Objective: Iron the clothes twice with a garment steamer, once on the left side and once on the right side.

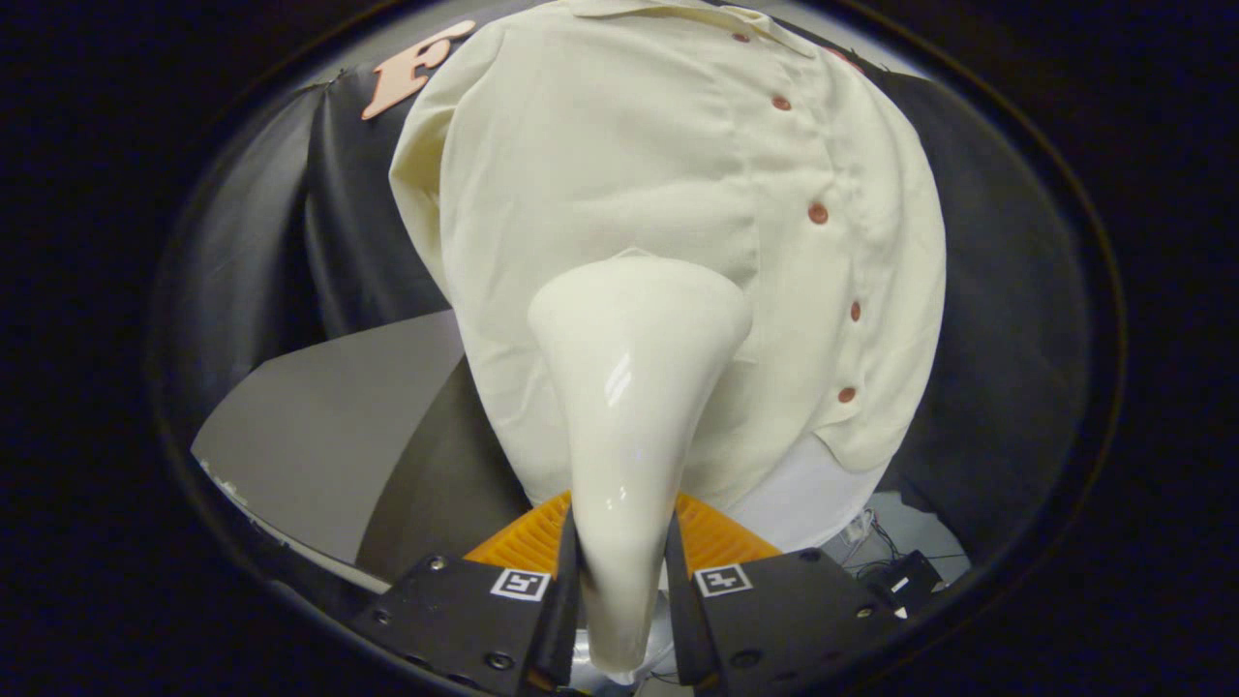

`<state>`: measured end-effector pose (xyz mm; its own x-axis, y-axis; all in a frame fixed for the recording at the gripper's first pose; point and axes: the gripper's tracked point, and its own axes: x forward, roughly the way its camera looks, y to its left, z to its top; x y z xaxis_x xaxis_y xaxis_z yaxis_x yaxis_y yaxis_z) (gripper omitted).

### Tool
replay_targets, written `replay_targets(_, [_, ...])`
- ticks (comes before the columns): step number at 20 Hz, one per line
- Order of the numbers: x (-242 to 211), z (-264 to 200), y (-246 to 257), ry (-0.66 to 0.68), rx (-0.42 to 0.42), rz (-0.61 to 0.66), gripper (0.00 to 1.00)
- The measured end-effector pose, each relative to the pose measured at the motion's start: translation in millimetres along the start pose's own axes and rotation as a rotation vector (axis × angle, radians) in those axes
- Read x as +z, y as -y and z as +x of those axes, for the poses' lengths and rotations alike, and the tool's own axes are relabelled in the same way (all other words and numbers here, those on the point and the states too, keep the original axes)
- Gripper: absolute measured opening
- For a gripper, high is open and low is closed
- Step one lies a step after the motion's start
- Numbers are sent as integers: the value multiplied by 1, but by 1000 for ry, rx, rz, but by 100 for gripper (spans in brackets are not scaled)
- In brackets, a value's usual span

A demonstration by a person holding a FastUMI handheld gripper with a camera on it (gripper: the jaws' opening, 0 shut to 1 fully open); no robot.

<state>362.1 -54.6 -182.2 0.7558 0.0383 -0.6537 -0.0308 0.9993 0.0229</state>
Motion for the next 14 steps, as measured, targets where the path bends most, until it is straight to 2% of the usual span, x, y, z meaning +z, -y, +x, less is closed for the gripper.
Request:
replay_targets(9, [-64,25,5,-94,3,27,40])
replay_targets(14, [-73,38,5,-128,-4,40,40])
